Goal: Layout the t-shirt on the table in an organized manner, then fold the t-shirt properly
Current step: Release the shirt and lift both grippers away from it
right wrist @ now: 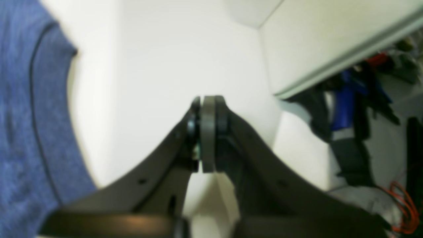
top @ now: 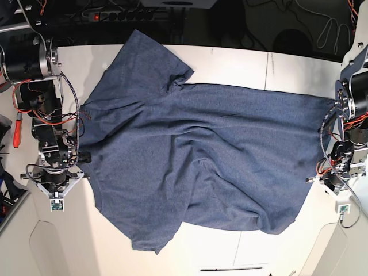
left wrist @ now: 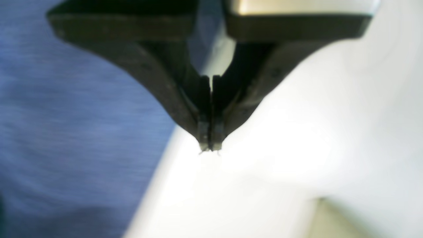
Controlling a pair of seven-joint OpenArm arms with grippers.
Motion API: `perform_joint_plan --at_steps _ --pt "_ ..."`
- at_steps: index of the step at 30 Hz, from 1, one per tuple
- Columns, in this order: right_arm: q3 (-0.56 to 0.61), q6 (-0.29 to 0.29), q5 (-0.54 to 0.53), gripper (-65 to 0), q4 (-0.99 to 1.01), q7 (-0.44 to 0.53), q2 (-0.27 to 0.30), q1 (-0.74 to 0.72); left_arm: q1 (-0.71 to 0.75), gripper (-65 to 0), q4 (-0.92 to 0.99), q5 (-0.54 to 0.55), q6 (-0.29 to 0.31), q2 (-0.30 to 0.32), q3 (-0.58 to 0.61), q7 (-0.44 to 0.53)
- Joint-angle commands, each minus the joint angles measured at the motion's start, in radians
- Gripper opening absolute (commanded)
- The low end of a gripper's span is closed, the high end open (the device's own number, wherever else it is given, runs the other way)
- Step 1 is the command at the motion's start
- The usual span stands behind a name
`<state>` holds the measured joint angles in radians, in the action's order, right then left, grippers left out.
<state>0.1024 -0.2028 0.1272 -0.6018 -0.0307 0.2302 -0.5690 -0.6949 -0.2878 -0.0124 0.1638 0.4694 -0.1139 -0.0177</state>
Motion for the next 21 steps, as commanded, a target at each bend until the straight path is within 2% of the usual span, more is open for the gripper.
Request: perform_joint_plan --at_steps 1,3,5,7,9,12,13,15,17,18,20,21 --pt "-0.020 -0.010 0.003 -65.0 -0.063 -0.006 0.015 0.005 -0.027 -65.0 -0.019 0.026 0.007 0.029 -0.002 0.022" --pt "-0.061 0.006 -0.008 -65.0 -0.185 -0.055 0.020 0.069 -0.016 -65.0 -0.022 0.074 0.029 0.066 -0.003 0.022" --pt "-0.113 0.049 -0.036 -65.0 -0.321 -0.100 0.019 0.143 0.005 -65.0 -0.034 0.111 0.081 0.101 -0.003 0.021" --pt "-0.171 0.120 -0.084 -65.0 -0.463 -0.137 0.019 0.225 0.040 -65.0 -0.059 0.148 0.182 0.132 -0.003 0.013" --pt "-0.232 0.208 -0.143 -65.0 -0.601 -0.184 0.019 0.309 0.089 -65.0 -0.103 0.202 0.314 0.160 -0.003 -0.005" --pt "-0.328 0.365 -0.275 -65.0 -0.790 -0.264 0.019 0.430 0.184 -65.0 -0.201 0.310 0.500 0.188 -0.006 -0.017" --pt "-0.360 0.415 -0.325 -65.0 -0.846 -0.294 0.019 0.467 0.217 -65.0 -0.236 0.341 0.534 0.193 -0.005 -0.017" --pt "-0.426 0.494 -0.435 -65.0 -0.942 -0.378 0.019 0.532 0.283 -65.0 -0.304 0.408 0.534 0.195 -0.005 -0.023" --pt "-0.500 0.525 -0.580 -65.0 -1.019 -0.512 0.016 0.584 0.351 -53.2 -0.367 0.491 0.534 0.186 -0.005 -0.091" --pt "-0.540 0.525 -0.647 -60.4 -1.048 -0.574 0.009 0.609 0.384 -48.1 -0.399 0.550 0.534 0.177 -0.005 -0.129" --pt "-0.621 0.531 -0.708 -43.3 -1.070 -0.623 -0.018 0.652 0.446 -40.9 -0.454 0.673 0.534 0.154 -0.005 -0.204" --pt "-0.657 0.553 -0.718 -40.0 -1.068 -0.624 -0.032 0.672 0.476 -39.7 -0.481 0.732 0.534 0.140 -0.005 -0.248"
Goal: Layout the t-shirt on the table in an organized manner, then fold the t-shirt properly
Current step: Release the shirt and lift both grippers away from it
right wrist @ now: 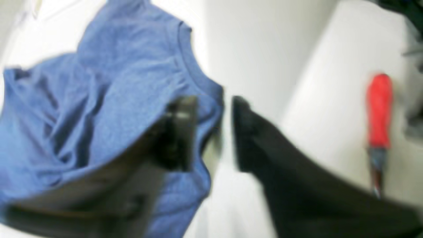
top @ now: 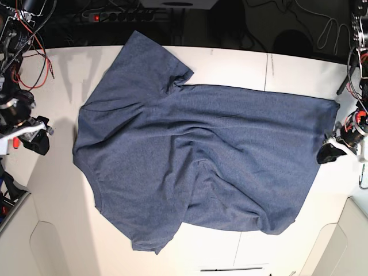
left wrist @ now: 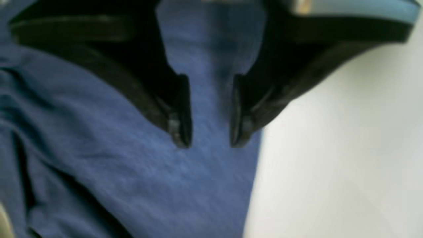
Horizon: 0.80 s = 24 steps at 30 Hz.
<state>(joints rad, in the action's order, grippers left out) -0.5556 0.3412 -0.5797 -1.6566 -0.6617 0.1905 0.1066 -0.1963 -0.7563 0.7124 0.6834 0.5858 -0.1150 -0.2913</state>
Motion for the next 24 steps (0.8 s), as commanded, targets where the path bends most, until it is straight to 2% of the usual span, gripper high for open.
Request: perform_joint_plan --at_steps 1,4,7,11,18,24 --pt "-0.030 0.030 -0.033 -39.9 -0.010 0.006 -0.008 0.016 0.010 -39.6 -0.040 0.065 0.015 0.006 -0.004 -0.013" --pt "-0.080 0.058 -0.129 -39.9 0.001 0.003 -0.043 0.087 0.095 -39.6 -0.132 0.152 0.015 -0.058 -0.004 -0.092" --pt "-0.080 0.085 -0.192 -39.9 0.013 -0.006 -0.073 0.148 0.162 -39.6 -0.239 0.138 0.015 -0.124 -0.004 -0.112" --pt "-0.078 0.086 -0.222 -39.9 0.045 -0.005 -0.109 0.171 0.222 -39.6 -0.376 0.094 0.015 -0.190 -0.004 -0.113" --pt "-0.021 0.086 -0.249 -39.9 0.235 0.010 -0.110 0.149 0.254 -39.6 -0.483 0.018 0.015 -0.205 -0.004 -0.114" --pt "0.045 0.086 -0.281 -39.9 0.397 0.010 -0.111 0.087 0.255 -39.6 -0.483 0.018 0.015 -0.205 -0.004 -0.113"
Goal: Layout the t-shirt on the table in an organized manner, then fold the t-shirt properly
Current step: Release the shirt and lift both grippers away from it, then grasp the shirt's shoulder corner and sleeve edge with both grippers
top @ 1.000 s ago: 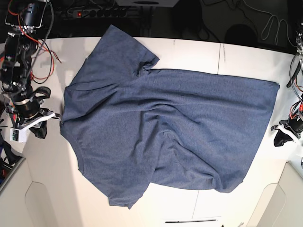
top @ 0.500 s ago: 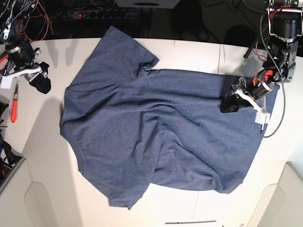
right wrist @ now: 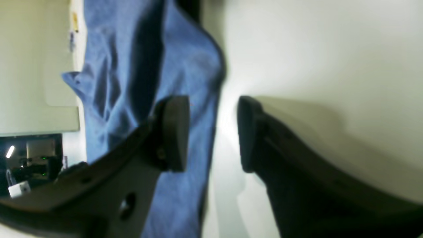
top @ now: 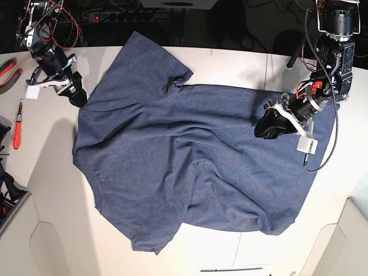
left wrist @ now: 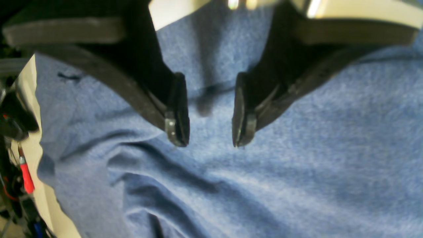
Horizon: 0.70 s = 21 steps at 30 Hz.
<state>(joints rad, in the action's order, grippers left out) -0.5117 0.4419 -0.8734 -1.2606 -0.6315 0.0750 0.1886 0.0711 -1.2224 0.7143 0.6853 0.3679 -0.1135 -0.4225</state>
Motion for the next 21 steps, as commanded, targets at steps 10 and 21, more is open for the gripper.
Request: perform_joint_plan --at_steps 10,21 --pt "0.132 -0.014 0.030 -40.0 0.016 -0.030 -0.040 0.004 -0.013 -39.6 -0.016 0.015 0.013 0.018 -0.007 0.018" --pt "0.148 -0.014 0.051 -65.0 0.016 -0.089 -0.039 0.006 -0.012 -39.6 -0.048 0.186 0.013 0.031 -0.217 -0.121"
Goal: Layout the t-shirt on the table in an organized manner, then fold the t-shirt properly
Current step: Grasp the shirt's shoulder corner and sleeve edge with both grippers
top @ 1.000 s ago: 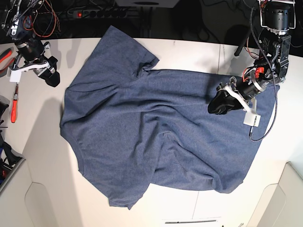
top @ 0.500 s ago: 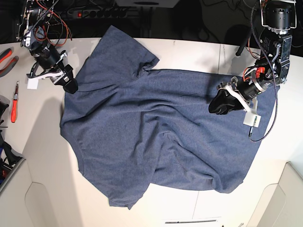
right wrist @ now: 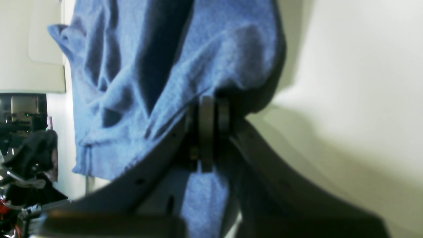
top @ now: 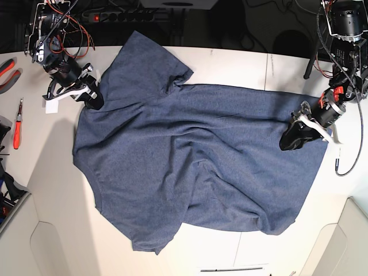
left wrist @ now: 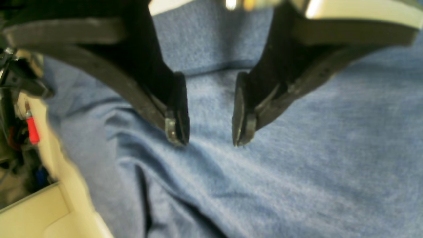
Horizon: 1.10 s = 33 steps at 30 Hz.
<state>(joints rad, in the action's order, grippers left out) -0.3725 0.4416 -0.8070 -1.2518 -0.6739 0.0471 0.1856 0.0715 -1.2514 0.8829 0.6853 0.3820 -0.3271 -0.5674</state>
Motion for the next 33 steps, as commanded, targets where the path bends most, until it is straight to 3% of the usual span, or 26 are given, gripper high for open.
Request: perform_joint_plan --at_steps 1,4,8,13,18,23,33 --pt "0.008 -0.014 -0.015 -65.0 0.007 -0.054 -0.011 0.011 -0.012 -39.6 -0.024 0.047 0.013 0.017 -0.035 -0.019" --pt "0.008 -0.005 -0.015 -65.0 0.003 -0.090 -0.011 0.012 -0.002 -39.6 -0.031 0.109 0.013 0.017 -0.137 -0.110" --pt "0.008 0.020 -0.017 -65.0 -0.015 -0.105 -0.011 0.023 0.042 -39.0 -0.030 0.115 0.013 0.017 -0.289 -0.120" --pt "0.008 0.020 -0.019 -65.0 -0.072 -0.105 -0.011 0.045 0.135 -30.4 -0.030 0.116 0.013 0.018 -0.418 -0.143" --pt "0.008 0.024 -0.019 -65.0 -0.108 -0.106 -0.011 0.045 0.203 -30.4 0.010 0.071 0.013 0.017 -0.425 -0.114" --pt "0.008 0.027 -0.019 -65.0 -0.113 -0.105 -0.008 0.045 0.193 -30.4 0.109 -0.058 0.003 0.018 -0.425 0.024" --pt "0.008 0.027 -0.020 -65.0 -0.113 -0.105 0.003 0.045 0.040 -30.4 0.256 -0.163 -0.060 0.018 -0.425 0.060"
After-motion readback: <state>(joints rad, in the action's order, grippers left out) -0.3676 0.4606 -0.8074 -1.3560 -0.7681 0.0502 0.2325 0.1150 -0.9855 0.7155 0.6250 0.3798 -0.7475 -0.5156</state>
